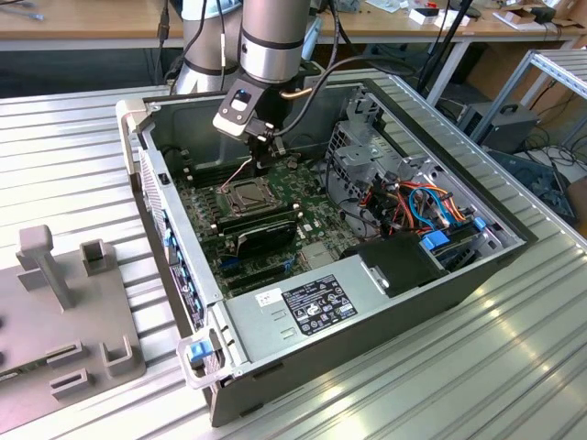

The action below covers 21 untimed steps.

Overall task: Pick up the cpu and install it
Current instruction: 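Install the first cpu locking lever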

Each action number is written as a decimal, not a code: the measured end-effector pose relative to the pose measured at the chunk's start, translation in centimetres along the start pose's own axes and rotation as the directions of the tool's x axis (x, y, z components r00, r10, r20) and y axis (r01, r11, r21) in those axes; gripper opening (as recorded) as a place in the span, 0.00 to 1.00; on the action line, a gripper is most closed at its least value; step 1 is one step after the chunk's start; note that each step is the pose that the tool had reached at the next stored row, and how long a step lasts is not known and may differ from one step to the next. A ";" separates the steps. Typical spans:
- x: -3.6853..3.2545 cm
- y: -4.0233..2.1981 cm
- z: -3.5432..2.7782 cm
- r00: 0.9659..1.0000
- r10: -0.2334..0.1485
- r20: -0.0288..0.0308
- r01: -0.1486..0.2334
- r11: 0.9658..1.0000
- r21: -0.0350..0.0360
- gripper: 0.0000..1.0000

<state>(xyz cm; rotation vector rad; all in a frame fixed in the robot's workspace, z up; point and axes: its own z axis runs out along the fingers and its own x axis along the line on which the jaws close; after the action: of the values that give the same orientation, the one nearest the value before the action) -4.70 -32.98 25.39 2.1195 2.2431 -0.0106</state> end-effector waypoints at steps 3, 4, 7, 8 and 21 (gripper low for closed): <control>0.00 0.00 0.00 1.000 -0.002 0.000 0.002 1.000 0.000 0.11; 0.00 0.00 0.00 1.000 -0.006 0.000 0.006 1.000 0.000 0.11; 0.00 0.01 0.00 0.999 -0.038 -0.001 0.038 0.999 -0.002 0.11; 0.01 0.01 0.00 0.999 -0.050 -0.002 0.050 0.999 -0.002 0.11; 0.02 0.00 0.00 0.986 -0.167 -0.005 0.167 0.986 -0.008 0.11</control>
<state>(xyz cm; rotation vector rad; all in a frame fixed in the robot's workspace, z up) -4.70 -32.96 25.39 1.9233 2.4130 -0.0033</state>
